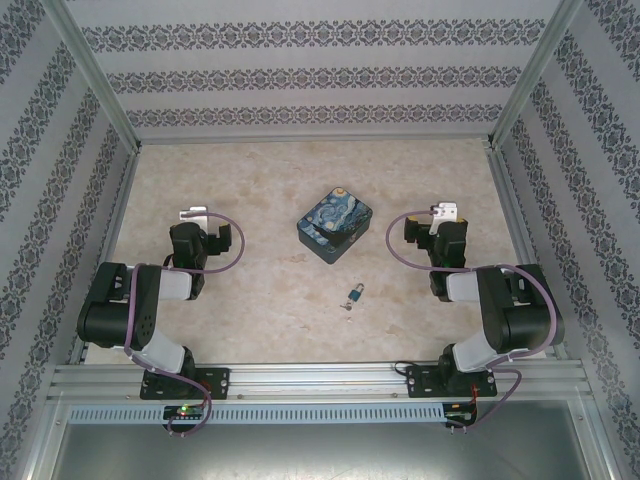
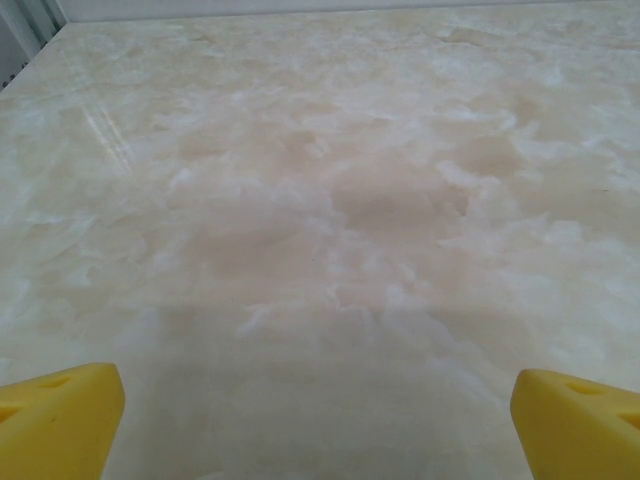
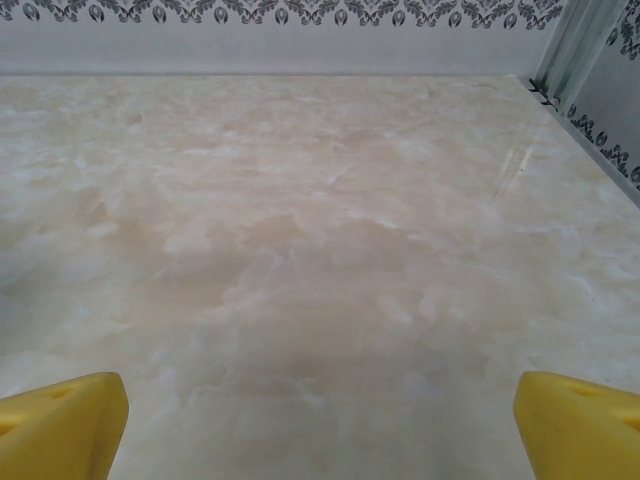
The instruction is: Unlock the padlock with the key
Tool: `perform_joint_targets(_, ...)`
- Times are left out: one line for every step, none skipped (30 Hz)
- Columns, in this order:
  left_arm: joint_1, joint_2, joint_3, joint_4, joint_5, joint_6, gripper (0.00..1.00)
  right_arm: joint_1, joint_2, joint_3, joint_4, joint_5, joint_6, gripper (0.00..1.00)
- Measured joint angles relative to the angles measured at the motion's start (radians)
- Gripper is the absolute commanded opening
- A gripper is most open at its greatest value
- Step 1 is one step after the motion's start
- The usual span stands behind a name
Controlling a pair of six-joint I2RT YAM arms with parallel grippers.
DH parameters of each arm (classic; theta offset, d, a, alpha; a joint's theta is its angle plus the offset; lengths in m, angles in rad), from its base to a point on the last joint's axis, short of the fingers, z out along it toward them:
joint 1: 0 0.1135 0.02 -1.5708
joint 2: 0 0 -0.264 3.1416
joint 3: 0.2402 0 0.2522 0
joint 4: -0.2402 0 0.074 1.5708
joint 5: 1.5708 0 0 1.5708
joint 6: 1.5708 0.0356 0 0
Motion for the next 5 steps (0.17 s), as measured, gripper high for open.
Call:
perform_joint_targets(0.000,0.000,0.000,0.000,0.000,0.000,1.00,-0.008,0.000,0.002,-0.002,-0.010,0.000,0.98)
perform_joint_targets(0.000,0.000,0.000,0.000,0.000,0.000,1.00,-0.017,0.000,0.003,-0.003,-0.021,0.000,0.98)
perform_joint_targets(0.000,0.000,0.000,0.000,0.000,0.000,1.00,-0.023,0.000,0.004,-0.003,-0.031,0.000,0.98)
perform_joint_targets(0.000,0.000,0.000,0.000,0.000,0.000,1.00,-0.027,0.000,0.005,-0.003,-0.036,0.000,0.98)
perform_joint_targets(0.000,0.000,0.000,0.000,0.000,0.000,1.00,-0.028,0.000,0.005,-0.003,-0.039,0.000,0.98)
